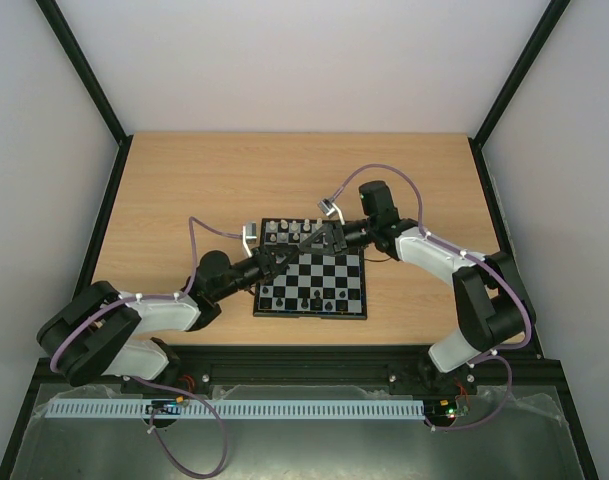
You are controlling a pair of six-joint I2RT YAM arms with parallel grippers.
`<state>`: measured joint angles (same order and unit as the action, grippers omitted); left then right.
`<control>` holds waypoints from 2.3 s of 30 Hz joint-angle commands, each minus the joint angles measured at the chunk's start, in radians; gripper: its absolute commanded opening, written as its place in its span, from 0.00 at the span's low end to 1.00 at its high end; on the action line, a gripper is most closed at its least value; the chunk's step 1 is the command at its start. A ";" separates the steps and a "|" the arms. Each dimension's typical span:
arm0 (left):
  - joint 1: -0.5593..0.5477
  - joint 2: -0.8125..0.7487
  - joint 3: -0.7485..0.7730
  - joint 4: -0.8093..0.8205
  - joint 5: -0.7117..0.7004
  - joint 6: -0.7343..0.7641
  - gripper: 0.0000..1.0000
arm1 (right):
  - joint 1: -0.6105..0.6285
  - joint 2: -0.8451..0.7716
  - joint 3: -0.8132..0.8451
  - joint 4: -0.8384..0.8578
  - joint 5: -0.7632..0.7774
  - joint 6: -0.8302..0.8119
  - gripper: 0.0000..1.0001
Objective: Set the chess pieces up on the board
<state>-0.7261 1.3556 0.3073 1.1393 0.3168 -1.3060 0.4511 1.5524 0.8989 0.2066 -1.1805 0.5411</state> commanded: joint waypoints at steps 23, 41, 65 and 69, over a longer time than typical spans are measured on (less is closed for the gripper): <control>-0.016 0.053 0.038 0.184 -0.020 -0.013 0.16 | 0.017 0.019 -0.032 0.006 -0.058 0.000 0.08; -0.001 -0.401 0.430 -1.247 -0.497 0.571 0.99 | 0.028 -0.058 0.248 -0.722 0.516 -0.700 0.01; 0.467 -0.385 0.421 -1.459 -0.392 0.976 0.99 | 0.474 0.285 0.579 -1.147 1.329 -1.123 0.01; 0.465 -0.396 0.417 -1.457 -0.393 0.979 0.99 | 0.512 0.333 0.584 -1.154 1.351 -1.124 0.01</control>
<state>-0.2638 0.9791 0.7391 -0.3130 -0.0818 -0.3504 0.9318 1.8442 1.4532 -0.8524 0.1051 -0.5587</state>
